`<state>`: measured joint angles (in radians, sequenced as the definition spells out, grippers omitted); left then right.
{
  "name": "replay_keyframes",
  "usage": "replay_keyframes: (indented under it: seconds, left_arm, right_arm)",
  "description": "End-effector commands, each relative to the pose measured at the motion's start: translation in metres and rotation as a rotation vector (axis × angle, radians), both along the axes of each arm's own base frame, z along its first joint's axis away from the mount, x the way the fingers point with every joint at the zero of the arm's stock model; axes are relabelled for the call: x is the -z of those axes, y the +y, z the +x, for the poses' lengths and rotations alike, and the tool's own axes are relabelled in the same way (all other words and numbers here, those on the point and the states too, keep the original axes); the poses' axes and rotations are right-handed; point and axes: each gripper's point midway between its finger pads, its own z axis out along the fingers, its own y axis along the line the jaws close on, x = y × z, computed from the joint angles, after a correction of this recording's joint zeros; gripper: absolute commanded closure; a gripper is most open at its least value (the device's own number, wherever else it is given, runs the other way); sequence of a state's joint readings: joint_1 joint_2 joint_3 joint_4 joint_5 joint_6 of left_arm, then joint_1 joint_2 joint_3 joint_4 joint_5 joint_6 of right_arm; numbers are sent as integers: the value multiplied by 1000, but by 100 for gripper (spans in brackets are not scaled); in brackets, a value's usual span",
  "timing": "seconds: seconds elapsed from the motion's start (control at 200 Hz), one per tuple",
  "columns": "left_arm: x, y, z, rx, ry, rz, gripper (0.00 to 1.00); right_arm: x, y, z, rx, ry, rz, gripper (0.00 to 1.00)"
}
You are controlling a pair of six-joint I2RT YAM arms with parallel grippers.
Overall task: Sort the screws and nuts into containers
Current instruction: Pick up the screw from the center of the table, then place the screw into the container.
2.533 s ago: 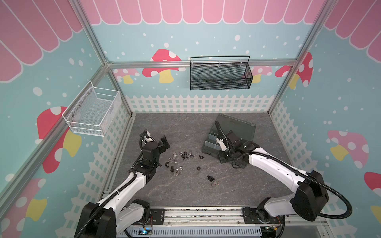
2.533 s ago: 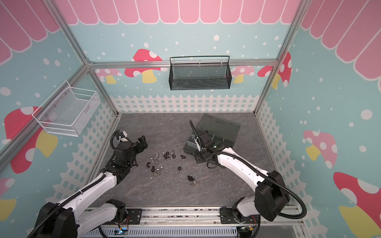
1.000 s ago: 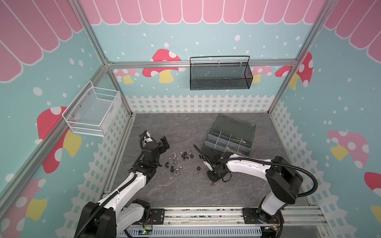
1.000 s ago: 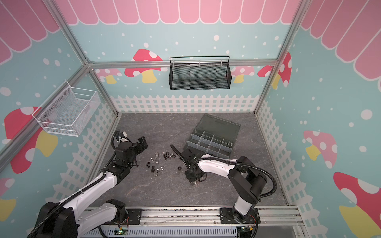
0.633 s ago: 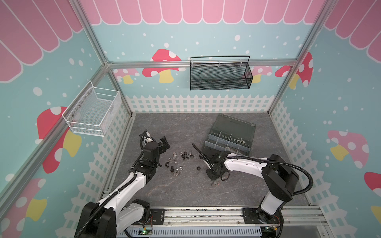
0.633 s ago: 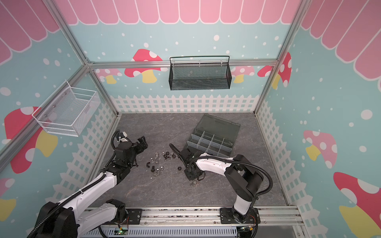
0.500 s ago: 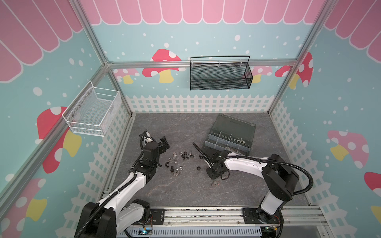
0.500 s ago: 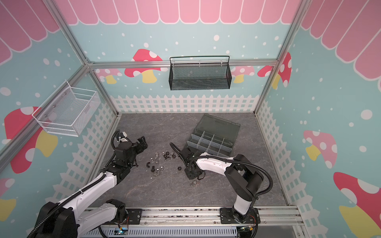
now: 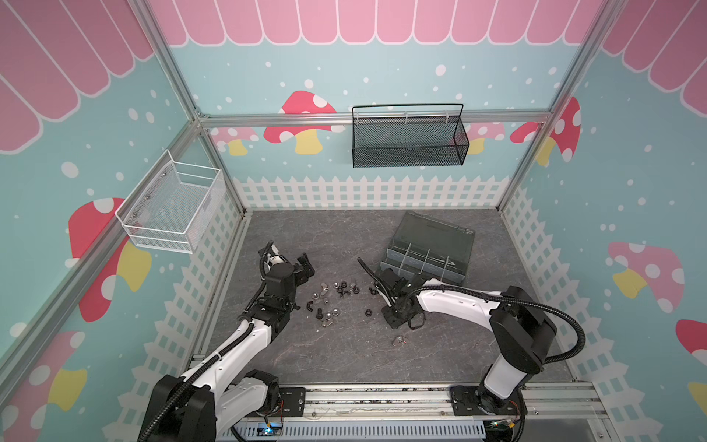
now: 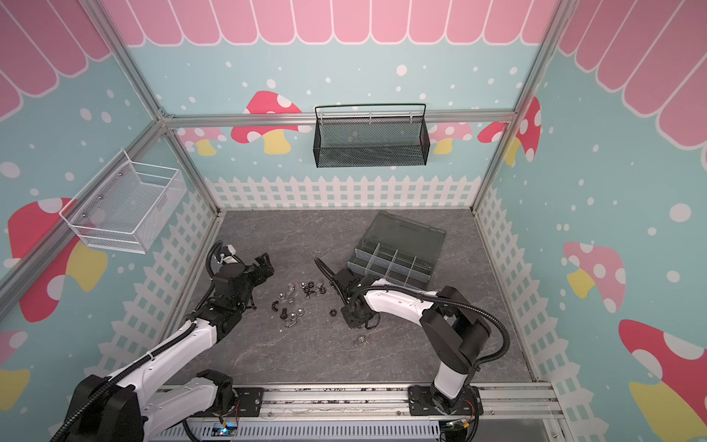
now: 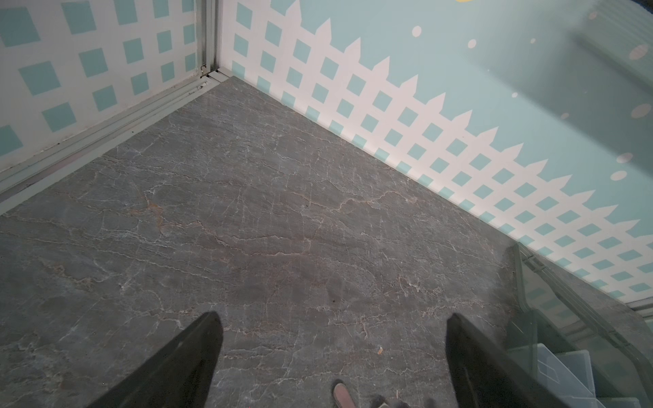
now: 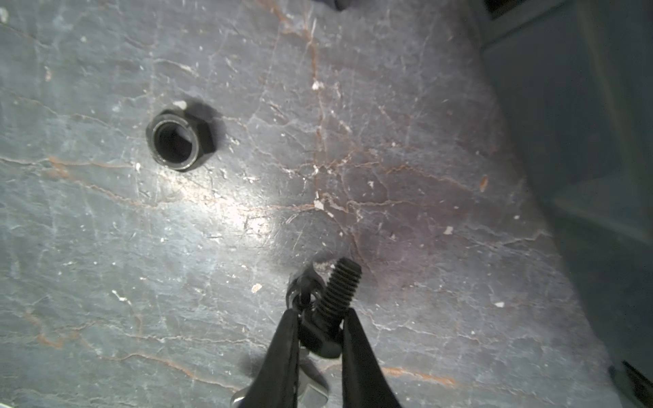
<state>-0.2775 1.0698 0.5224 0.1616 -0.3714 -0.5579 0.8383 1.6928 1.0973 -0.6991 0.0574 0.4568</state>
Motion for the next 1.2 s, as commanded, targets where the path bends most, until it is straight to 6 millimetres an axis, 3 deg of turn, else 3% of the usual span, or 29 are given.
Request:
replay_keyframes:
  seconds: [0.0, 0.28, 0.63, 0.906, 1.196]
  left_arm:
    - [-9, 1, 2, -16, -22, -19, 1]
    - [-11, -1, 4, -12, -20, -19, 1]
    - [-9, 0, 3, -16, -14, -19, 1]
    - [-9, 0, 4, -15, -10, -20, 1]
    - [-9, 0, 3, -17, -9, -16, 1]
  right_arm:
    - [-27, -4, 11, 13, -57, 11, 97]
    - [-59, -27, 30, 96, -126, 57, 100]
    - [-83, -89, 49, 259, -187, 112, 100]
    - [-70, -131, 50, 360, -165, 76, 100]
    - [-54, -160, 46, 430, -130, 51, 100]
